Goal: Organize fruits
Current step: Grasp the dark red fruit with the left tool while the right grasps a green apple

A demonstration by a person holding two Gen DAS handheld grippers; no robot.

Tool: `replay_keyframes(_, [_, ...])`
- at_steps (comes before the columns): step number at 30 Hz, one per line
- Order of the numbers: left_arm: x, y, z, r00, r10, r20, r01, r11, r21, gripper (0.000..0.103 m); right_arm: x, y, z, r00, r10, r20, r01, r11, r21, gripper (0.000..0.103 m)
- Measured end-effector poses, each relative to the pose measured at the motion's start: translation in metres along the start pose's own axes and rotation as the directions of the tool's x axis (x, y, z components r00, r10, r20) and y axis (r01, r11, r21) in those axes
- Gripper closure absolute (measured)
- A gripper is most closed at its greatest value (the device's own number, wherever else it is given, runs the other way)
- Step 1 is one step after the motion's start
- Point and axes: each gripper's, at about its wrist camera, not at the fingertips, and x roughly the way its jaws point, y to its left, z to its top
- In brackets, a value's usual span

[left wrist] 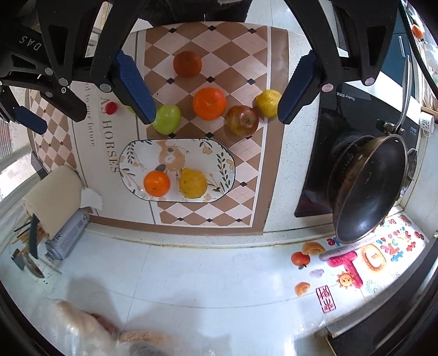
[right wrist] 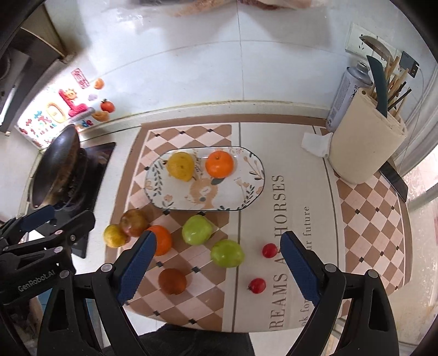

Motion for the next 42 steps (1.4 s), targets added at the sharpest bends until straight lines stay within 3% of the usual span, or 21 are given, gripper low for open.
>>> replay_keyframes(11, [-0.018,0.000,-0.014,1.000,-0.024,0.012,0.024,1.000,-0.009,0.012,-0.017,-0.005,-0.011,0.999,0.051,0.020,-0.051,0.998,0.042,0.009])
replay_keyframes(15, [0.012,-0.002,-0.020,0.997,-0.026,-0.068,0.026,1.000,0.006,0.000,0.013,-0.020,-0.015,0.998,0.056,-0.039,-0.052,0.995,0.087,0.009])
replay_keyframes(17, [0.034,-0.005,-0.027,0.993,-0.011,-0.118,0.013,1.000,0.020,0.000,0.038,-0.029,-0.019,0.995,0.057,-0.082,-0.049,0.993,0.105,0.009])
replay_keyframes(20, [0.076,-0.007,-0.043,0.974,-0.008,-0.228,0.010,1.000,0.008,0.000,0.088,-0.043,-0.029,0.983,0.071,-0.168,-0.048,0.989,0.139,0.009])
replay_keyframes(25, [0.142,-0.016,-0.071,0.919,-0.057,-0.391,0.048,0.998,-0.032,0.001,0.163,-0.064,-0.046,0.945,0.115,-0.306,-0.047,0.974,0.221,0.009])
replay_keyframes(28, [0.174,-0.026,-0.087,0.883,-0.058,-0.466,0.058,0.998,-0.014,0.015,0.189,-0.069,-0.050,0.931,0.148,-0.334,-0.063,0.965,0.253,0.011])
replay_keyframes(30, [0.187,-0.033,-0.095,0.863,-0.067,-0.501,0.074,0.997,-0.005,0.016,0.202,-0.066,-0.051,0.923,0.154,-0.353,-0.066,0.967,0.248,0.013])
replay_keyframes(33, [0.200,-0.042,-0.105,0.846,-0.071,-0.528,0.091,0.996,0.011,0.020,0.214,-0.060,-0.052,0.915,0.145,-0.377,-0.061,0.972,0.225,0.015])
replay_keyframes(37, [0.208,-0.047,-0.112,0.840,-0.085,-0.536,0.103,0.995,0.004,0.043,0.228,-0.052,-0.050,0.904,0.151,-0.401,-0.068,0.974,0.214,0.025])
replay_keyframes(39, [0.208,-0.048,-0.114,0.846,-0.098,-0.525,0.115,0.993,-0.001,0.050,0.232,-0.049,-0.049,0.898,0.155,-0.412,-0.073,0.975,0.210,0.029])
replay_keyframes(42, [0.204,-0.052,-0.117,0.863,-0.065,-0.501,0.096,0.995,0.036,0.051,0.237,-0.042,-0.049,0.892,0.158,-0.424,-0.082,0.978,0.191,0.036])
